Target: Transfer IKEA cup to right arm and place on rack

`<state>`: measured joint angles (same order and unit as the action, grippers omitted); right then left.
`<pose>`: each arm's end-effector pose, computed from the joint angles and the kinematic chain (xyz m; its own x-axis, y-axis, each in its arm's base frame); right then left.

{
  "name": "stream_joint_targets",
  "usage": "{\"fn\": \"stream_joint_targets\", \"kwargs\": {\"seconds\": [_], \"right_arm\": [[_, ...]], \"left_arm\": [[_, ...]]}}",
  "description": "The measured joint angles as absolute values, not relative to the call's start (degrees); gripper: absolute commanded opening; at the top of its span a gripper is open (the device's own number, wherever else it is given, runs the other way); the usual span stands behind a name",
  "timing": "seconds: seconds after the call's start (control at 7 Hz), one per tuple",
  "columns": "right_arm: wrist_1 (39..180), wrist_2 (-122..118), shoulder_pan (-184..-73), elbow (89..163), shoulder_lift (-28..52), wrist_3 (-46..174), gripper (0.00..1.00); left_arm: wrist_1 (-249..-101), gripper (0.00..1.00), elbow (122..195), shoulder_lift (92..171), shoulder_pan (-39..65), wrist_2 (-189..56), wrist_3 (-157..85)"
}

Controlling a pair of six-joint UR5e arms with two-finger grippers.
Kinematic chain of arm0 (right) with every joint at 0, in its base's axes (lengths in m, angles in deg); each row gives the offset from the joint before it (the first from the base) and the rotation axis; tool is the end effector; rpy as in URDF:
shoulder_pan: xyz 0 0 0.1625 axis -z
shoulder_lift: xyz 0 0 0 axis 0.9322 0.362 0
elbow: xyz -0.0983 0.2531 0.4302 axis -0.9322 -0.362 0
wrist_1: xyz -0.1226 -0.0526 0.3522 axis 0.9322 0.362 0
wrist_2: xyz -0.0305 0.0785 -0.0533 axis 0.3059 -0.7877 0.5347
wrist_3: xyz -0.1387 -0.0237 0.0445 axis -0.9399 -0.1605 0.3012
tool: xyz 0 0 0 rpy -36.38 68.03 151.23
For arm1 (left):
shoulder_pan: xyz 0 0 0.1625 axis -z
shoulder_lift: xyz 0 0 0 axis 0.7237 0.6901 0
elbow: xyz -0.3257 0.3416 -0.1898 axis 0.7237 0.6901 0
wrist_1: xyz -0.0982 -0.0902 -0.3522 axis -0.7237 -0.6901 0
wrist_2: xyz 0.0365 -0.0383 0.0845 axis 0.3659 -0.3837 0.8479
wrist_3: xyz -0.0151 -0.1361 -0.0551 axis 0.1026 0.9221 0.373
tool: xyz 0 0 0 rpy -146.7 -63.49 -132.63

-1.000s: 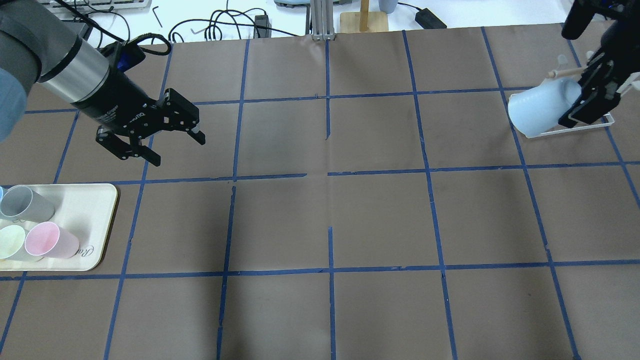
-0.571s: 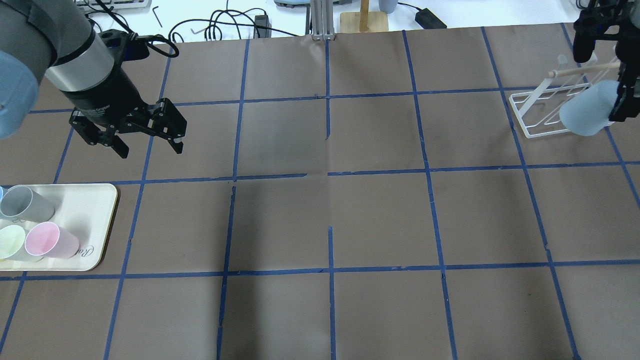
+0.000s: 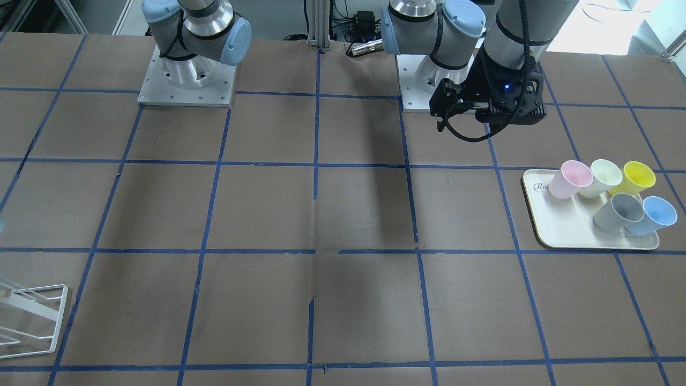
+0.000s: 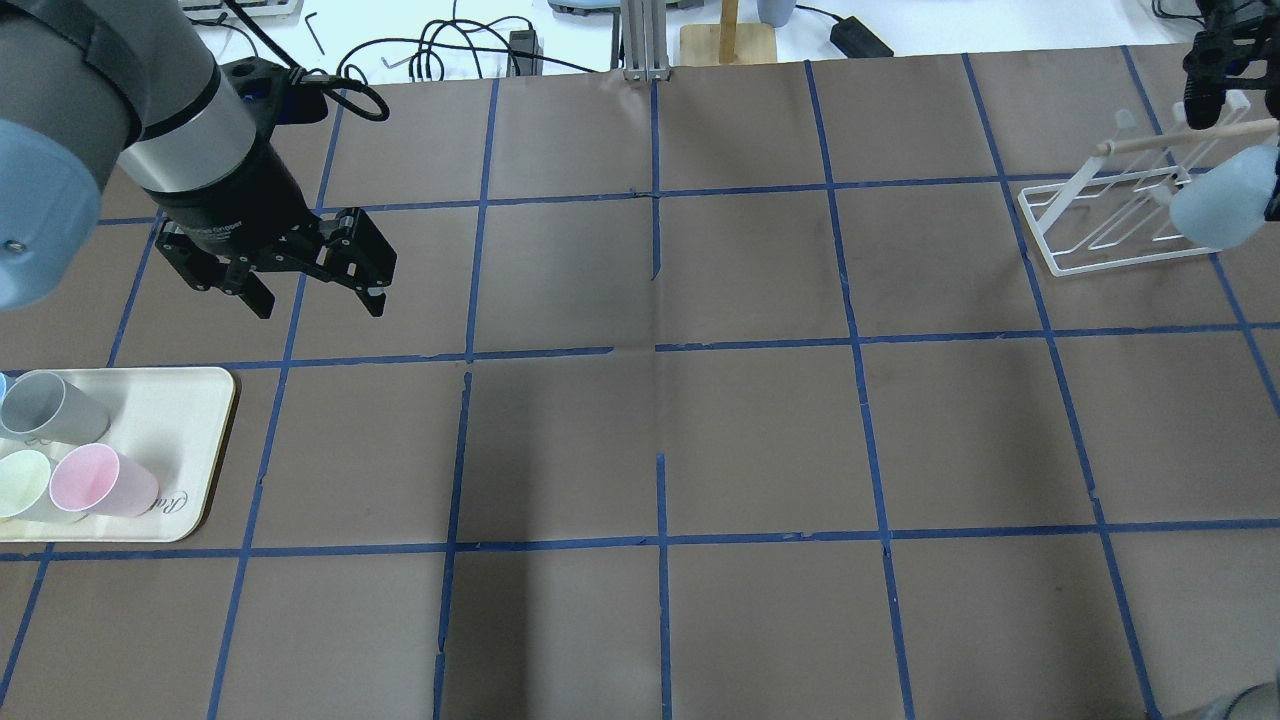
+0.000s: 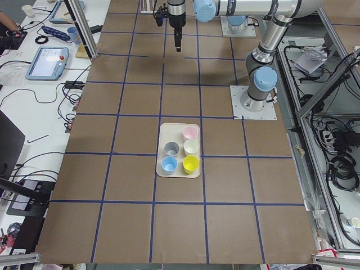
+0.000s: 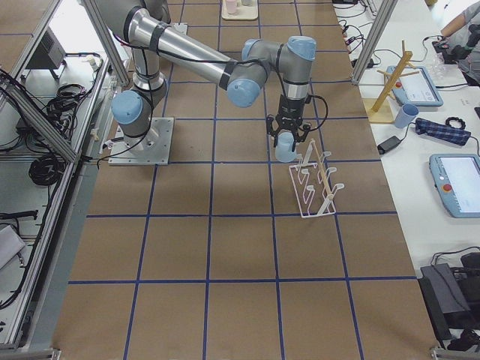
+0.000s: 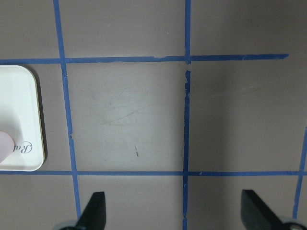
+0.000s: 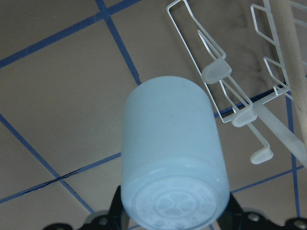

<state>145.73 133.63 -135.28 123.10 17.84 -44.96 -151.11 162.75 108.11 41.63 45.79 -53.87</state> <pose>-0.1635 -0.5675 0.4464 -0.3580 -0.9254 0.1247 -0.8405 0.3775 0.3887 -0.1176 -0.4120 0.5081 -0.9998 0.0203 -0.0050 0.0199 0.9974 0.0699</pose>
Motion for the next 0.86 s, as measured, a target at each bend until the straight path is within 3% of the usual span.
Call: {"fn": "stream_joint_targets", "kwargs": {"seconds": [0.86], "right_arm": [[146.6, 133.1, -133.5, 114.5, 10.0, -51.3, 0.0]], "left_arm": [[-151.5, 1.0, 163.4, 106.9, 40.8, 45.9, -55.6]]}}
